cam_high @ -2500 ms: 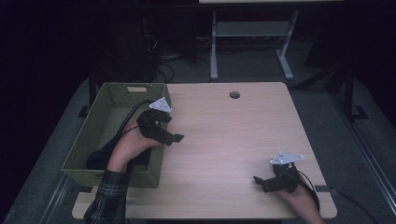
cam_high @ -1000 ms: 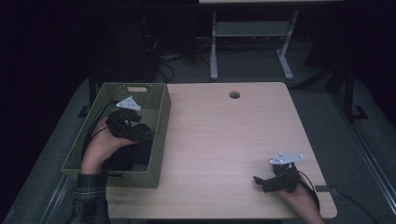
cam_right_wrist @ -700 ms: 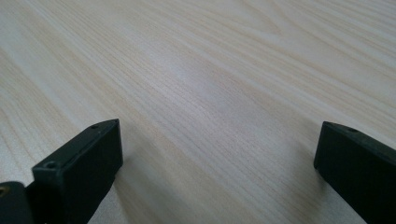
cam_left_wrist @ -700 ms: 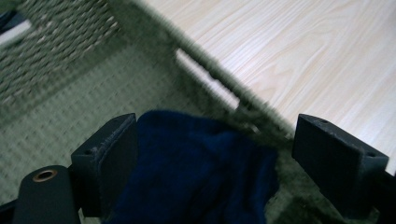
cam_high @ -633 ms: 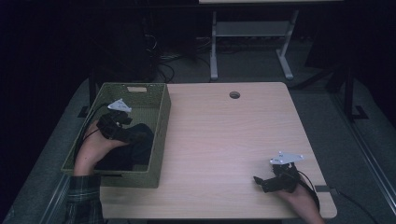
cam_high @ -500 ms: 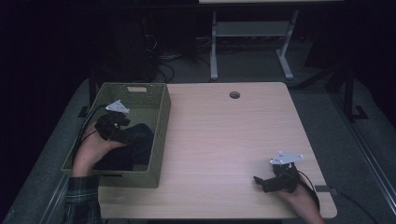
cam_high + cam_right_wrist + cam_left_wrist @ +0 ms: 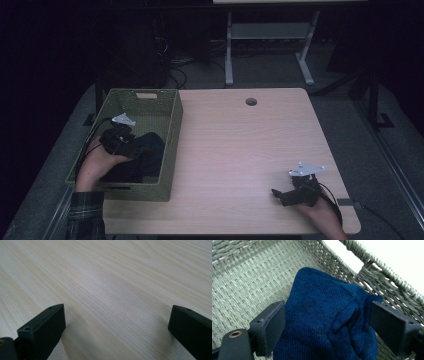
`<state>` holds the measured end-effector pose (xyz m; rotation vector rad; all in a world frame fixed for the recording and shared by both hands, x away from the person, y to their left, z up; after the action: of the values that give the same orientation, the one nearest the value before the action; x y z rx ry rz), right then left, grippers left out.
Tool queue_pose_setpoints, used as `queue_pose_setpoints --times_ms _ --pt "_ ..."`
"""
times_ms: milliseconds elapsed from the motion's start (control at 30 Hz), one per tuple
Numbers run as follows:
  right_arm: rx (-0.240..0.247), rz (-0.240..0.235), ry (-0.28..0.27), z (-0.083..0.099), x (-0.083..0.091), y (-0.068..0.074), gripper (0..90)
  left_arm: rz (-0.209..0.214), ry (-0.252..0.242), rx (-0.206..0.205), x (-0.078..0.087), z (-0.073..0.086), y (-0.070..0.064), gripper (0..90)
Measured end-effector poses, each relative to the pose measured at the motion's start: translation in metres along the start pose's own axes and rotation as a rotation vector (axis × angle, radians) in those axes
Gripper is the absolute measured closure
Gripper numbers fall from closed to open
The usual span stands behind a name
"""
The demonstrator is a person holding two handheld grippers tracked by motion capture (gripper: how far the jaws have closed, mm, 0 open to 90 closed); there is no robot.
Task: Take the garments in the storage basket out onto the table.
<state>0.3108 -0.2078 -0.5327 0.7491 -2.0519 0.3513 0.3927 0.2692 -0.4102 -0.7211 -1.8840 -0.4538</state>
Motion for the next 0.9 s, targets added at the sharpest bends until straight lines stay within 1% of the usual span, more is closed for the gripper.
queue_pose_setpoints --times_ms 33,133,200,233,333,367,533,767,867,900 --pt "0.000 0.000 0.000 0.000 0.000 0.000 0.9 0.007 0.015 0.002 -0.002 0.001 0.000 13.9" --pt "0.000 0.000 0.000 0.000 0.000 0.000 0.9 0.009 0.024 -0.002 -0.005 0.002 0.000 13.9" --pt "0.001 0.000 0.000 0.000 0.000 0.000 0.8 0.016 0.029 0.005 -0.007 0.002 0.000 14.0" --pt "0.000 0.000 0.000 0.000 0.000 0.000 0.8 0.016 0.041 -0.003 -0.008 0.003 0.000 14.0" --pt "0.000 0.000 0.000 0.000 0.000 0.000 0.8 0.021 0.050 0.000 -0.012 0.004 0.000 14.0" --pt "0.000 0.000 0.000 0.000 0.000 0.000 0.8 0.026 0.063 -0.003 -0.014 0.005 0.000 14.1" --pt "0.001 0.000 0.000 0.000 0.000 0.000 0.8 0.035 0.079 0.000 -0.017 0.006 -0.001 14.4" --pt "0.000 0.000 0.000 0.000 0.000 0.000 0.8 0.058 0.095 -0.003 -0.027 0.006 -0.003 15.1" --pt "0.001 0.000 0.000 0.000 0.000 0.000 0.8 0.058 0.105 -0.010 -0.030 0.006 -0.004 15.2" --pt "0.001 0.000 0.000 0.000 0.000 0.000 0.9 0.053 0.117 -0.012 -0.032 0.006 -0.004 15.2"
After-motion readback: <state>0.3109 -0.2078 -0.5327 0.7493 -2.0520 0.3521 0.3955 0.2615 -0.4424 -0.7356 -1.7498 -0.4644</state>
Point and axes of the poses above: each handheld gripper's, and its own axes: x roughly backward along the jaws, z roughly out of its underside, y roughly to its left, the point moved 7 cm from there along -x, roughly forward along the jaws, and after that the axes turned 11 degrees about y, right-handed, at the moved point
